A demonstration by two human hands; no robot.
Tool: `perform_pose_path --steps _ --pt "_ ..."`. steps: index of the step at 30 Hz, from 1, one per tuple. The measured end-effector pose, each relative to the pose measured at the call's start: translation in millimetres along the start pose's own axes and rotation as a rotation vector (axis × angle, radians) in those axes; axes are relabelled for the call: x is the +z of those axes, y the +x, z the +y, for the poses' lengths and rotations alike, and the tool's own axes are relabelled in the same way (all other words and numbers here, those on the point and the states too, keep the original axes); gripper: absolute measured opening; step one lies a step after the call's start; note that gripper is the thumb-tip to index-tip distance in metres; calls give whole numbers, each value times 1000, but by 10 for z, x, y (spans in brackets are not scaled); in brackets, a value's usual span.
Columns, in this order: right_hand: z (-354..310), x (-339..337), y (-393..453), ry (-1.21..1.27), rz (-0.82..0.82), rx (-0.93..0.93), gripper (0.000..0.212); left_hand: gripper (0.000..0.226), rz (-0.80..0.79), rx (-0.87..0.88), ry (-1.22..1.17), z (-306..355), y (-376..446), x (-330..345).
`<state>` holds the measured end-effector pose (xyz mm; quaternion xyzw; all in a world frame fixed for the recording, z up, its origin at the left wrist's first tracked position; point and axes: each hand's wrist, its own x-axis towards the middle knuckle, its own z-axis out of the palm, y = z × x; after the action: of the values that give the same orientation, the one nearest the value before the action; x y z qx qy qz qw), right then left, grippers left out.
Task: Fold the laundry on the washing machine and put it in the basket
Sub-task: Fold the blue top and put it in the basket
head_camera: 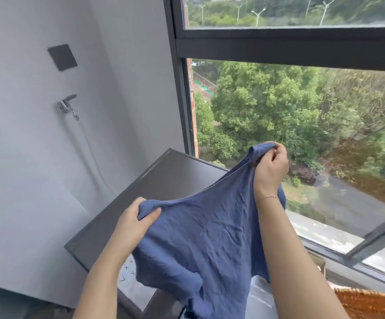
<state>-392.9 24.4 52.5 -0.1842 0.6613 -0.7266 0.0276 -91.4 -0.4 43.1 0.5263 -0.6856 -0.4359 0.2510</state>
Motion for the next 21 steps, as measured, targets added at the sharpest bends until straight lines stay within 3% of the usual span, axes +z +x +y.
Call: perform_pose_path --steps 5,12,16,21 --pt "90 846 32 13 -119 34 25 17 98 -43 -122 -235 450 -336" --pt "332 2181 -222 -42 -262 48 22 14 154 -131 -273 -1100 1386 -902" --pt "496 3047 -573 -127 -289 78 20 17 109 -187 -237 -1730 1929 -1437" --pt "623 3971 -763 -263 -397 88 20 14 55 -130 -181 -2039 2370 -1992"
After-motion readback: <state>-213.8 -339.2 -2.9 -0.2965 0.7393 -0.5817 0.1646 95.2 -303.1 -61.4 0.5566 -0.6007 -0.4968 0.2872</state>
